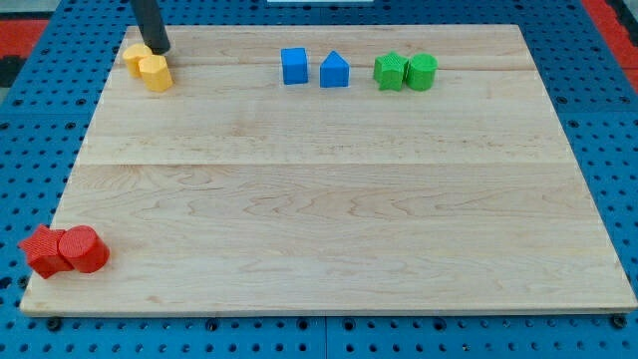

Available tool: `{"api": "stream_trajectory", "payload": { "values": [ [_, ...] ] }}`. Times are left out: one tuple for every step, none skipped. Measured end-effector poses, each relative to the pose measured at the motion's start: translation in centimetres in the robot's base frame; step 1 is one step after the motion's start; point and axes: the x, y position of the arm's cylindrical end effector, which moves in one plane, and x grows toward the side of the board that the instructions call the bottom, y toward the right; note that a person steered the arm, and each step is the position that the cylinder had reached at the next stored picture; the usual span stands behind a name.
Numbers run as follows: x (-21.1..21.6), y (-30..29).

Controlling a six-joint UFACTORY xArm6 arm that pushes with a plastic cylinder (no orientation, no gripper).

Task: Separate the yellow blocks

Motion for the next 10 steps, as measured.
{"api": "stream_trajectory", "payload": {
  "values": [
    [0.0,0.9],
    [-0.2,0.6],
    [-1.5,-0.7],
    [-1.5,-2.2],
    [1.7,-2.6],
    [6.7,-2.2],
    [8.5,-2.2],
    [9.0,-2.2],
    [9.4,-2.2],
    [10.1,-1.9]
  ]
}}
